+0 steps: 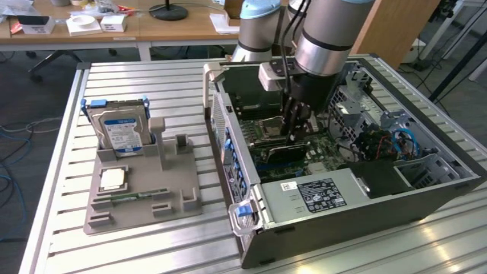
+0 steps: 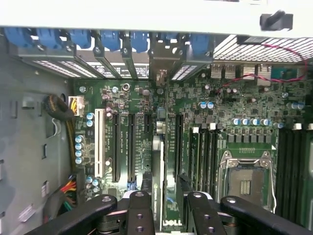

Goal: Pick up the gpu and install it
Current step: 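Insert the gpu into the slot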

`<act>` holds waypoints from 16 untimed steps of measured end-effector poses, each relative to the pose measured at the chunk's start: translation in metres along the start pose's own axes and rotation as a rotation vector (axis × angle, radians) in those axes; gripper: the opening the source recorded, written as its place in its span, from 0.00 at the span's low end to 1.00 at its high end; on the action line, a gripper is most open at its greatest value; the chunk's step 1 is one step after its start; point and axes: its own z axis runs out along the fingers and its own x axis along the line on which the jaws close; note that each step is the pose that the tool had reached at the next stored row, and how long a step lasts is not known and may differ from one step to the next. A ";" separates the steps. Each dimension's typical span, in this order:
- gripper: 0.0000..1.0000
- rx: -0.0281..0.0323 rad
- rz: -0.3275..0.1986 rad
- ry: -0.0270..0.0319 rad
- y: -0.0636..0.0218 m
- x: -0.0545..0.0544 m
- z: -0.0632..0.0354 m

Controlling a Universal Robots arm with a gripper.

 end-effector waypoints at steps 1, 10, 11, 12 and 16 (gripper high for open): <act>0.34 -0.0001 0.000 0.0001 0.0000 0.000 -0.0024; 0.34 -0.0001 0.000 0.0000 -0.0002 -0.001 -0.0208; 0.34 0.0000 0.000 0.0001 -0.0002 -0.001 -0.0228; 0.34 -0.0001 0.000 0.0001 -0.0002 -0.001 -0.0249; 0.34 0.0000 0.000 -0.0002 -0.0002 -0.001 -0.0298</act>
